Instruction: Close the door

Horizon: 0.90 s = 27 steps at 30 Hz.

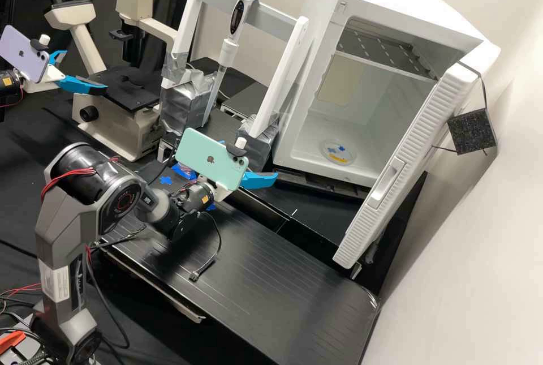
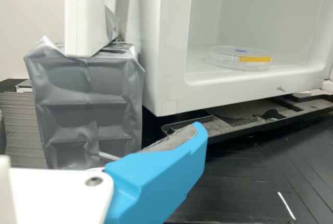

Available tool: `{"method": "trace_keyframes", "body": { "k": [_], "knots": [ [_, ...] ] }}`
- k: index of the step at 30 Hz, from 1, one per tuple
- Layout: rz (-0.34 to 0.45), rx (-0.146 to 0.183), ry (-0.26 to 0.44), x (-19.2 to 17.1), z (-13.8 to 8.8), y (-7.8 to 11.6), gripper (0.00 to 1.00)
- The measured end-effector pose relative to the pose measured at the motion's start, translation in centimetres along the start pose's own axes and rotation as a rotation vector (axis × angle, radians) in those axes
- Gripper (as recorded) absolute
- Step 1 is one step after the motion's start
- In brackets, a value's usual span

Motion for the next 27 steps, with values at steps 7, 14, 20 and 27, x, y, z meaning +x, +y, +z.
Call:
{"method": "trace_keyframes", "body": {
  "k": [7, 14, 20, 27],
  "knots": [
    [0.000, 0.000, 0.000, 0.0, 0.0, 0.0, 1.00],
    [0.009, -0.004, -0.009, -1.2, 0.2, 0.4, 1.00],
    [0.085, -0.014, -0.003, -5.2, 0.8, 2.0, 1.00],
    [0.249, -0.006, 0.052, -11.0, 0.9, 5.0, 1.00]
  ]
}}
